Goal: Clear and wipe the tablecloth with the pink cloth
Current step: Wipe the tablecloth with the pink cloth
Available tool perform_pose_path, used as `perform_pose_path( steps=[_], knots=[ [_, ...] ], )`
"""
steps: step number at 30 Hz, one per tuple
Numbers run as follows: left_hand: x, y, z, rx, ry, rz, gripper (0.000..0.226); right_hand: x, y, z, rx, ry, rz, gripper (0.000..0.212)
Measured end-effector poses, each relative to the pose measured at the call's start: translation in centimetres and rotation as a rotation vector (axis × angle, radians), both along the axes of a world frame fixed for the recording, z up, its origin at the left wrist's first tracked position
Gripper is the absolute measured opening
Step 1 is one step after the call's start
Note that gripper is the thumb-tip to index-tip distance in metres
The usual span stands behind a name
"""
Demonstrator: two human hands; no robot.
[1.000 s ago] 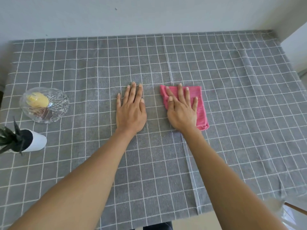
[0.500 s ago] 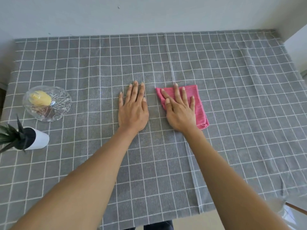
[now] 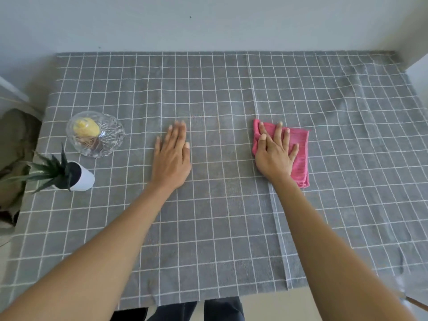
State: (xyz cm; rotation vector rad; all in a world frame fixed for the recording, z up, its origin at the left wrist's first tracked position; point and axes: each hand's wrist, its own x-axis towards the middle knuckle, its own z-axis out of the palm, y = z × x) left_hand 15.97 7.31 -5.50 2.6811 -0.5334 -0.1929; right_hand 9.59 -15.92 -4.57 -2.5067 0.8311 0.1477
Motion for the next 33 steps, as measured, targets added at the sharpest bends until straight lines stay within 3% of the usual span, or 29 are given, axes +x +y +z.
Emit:
perform_pose_path(
  steps=[10, 15, 19, 26, 33],
  knots=[
    [-1.8, 9.4, -0.1, 0.115, -0.029, 0.076, 0.053, 2.8, 14.0, 0.2, 0.072, -0.053, 0.334, 0.047],
    [-3.0, 11.2, -0.1, 0.085, -0.025, 0.102, 0.052, 3.7, 20.8, 0.3, 0.129, -0.059, 0.489, 0.048],
    [-3.2, 11.4, -0.3, 0.109, -0.055, 0.114, 0.052, 3.6, 19.5, 0.3, 0.145, -0.089, 0.560, 0.050],
    [-3.3, 11.7, -0.7, 0.115, -0.061, 0.114, 0.052, 2.3, 18.2, -0.7, -0.190, -0.078, 0.676, 0.058],
    [-3.3, 11.7, -0.6, 0.108, -0.059, 0.105, 0.055, 0.8, 10.7, -1.0, -0.229, -0.017, 0.391, 0.055]
  ],
)
